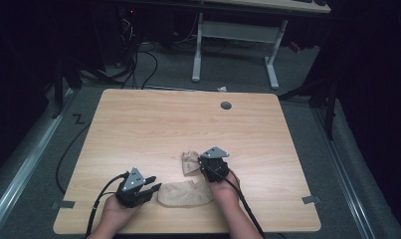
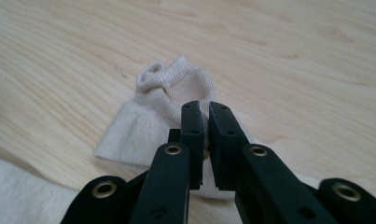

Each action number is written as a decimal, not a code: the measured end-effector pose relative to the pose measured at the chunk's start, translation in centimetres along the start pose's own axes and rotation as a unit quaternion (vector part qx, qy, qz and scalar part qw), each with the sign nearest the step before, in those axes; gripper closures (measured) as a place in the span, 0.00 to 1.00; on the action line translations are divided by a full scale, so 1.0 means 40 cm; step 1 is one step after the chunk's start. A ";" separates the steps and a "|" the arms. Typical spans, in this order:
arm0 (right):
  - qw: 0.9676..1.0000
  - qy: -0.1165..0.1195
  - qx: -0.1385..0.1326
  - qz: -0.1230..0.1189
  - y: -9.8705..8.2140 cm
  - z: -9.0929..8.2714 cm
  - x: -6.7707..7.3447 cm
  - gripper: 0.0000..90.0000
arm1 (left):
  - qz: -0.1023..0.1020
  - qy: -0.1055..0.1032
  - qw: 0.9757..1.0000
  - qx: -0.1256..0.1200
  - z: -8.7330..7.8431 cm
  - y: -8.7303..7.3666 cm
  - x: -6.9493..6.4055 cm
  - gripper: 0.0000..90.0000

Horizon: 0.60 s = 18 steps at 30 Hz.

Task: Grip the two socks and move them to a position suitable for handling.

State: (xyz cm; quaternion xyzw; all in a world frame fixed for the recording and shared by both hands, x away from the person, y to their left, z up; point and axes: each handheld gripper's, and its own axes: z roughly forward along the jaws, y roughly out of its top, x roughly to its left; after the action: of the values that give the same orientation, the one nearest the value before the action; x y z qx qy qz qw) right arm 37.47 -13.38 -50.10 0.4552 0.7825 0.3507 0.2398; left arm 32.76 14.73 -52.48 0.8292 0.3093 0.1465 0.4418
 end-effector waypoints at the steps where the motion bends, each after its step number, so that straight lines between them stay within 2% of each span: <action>1: 1.000 0.000 0.000 0.000 0.000 0.000 0.000 0.95 | 0.000 0.000 1.000 0.000 0.000 0.000 0.000 0.72; 7: 0.999 0.028 -0.014 -0.016 0.034 -0.005 0.041 0.95 | -0.011 0.011 1.000 -0.001 -0.004 0.000 0.015 0.75; 8: 0.999 0.036 -0.014 -0.015 0.038 -0.001 0.055 0.95 | -0.014 0.014 1.000 0.000 -0.005 -0.001 0.019 0.76; 9: 0.998 0.053 -0.015 -0.020 0.044 0.010 0.083 0.95 | -0.019 0.020 1.000 0.001 -0.007 -0.003 0.026 0.78; 10: 0.998 0.053 -0.015 -0.020 0.044 0.010 0.083 0.95 | -0.019 0.020 1.000 0.001 -0.007 -0.003 0.026 0.78; 11: 0.997 0.064 -0.015 -0.027 0.050 0.024 0.113 0.95 | -0.023 0.023 0.999 0.001 -0.007 -0.004 0.029 0.79; 12: 0.997 0.070 -0.014 -0.030 0.052 0.031 0.126 0.95 | -0.026 0.025 0.999 0.000 -0.008 -0.005 0.032 0.79; 13: 0.997 0.070 -0.014 -0.030 0.052 0.031 0.126 0.95 | -0.028 0.026 0.999 0.000 -0.008 -0.006 0.035 0.79; 14: 0.996 0.078 -0.013 -0.037 0.057 0.044 0.150 0.95 | -0.029 0.029 0.999 0.001 -0.009 -0.007 0.038 0.79; 18: 0.994 0.095 -0.013 -0.044 0.065 0.065 0.186 0.93 | -0.035 0.032 0.999 0.002 -0.008 -0.009 0.044 0.79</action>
State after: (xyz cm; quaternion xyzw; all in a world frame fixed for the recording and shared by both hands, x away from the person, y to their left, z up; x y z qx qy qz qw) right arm 37.18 -5.10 -50.17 0.3816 0.8164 0.3915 0.1860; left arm 33.80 16.22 -52.63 0.8135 0.3526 0.1566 0.4352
